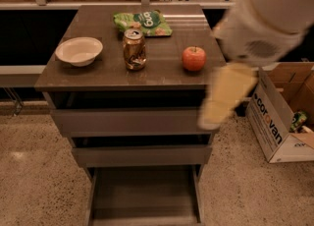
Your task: Place orange can into bottom drawer
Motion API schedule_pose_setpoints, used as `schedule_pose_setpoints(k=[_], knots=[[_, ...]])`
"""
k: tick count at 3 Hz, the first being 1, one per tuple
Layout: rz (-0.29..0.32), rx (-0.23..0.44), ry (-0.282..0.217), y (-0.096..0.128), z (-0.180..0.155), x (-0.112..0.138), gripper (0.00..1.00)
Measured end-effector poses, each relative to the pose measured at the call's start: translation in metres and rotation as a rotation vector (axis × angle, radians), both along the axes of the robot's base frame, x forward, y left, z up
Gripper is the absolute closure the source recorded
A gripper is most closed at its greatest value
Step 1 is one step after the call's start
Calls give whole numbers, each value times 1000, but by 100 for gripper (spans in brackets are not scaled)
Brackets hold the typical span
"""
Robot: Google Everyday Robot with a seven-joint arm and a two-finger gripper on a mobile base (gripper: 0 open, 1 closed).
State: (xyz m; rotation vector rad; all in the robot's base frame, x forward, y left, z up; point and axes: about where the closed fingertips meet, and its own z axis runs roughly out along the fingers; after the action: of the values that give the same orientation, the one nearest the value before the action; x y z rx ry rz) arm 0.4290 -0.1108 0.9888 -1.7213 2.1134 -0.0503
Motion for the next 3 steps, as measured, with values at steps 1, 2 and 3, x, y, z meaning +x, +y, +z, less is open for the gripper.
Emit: schedule_pose_setpoints(k=[1,2,3], knots=[[87,167,-106,119,33,-16,0],[88,167,-108,120,33,-16,0],[111,198,-153,112,32,9,0]])
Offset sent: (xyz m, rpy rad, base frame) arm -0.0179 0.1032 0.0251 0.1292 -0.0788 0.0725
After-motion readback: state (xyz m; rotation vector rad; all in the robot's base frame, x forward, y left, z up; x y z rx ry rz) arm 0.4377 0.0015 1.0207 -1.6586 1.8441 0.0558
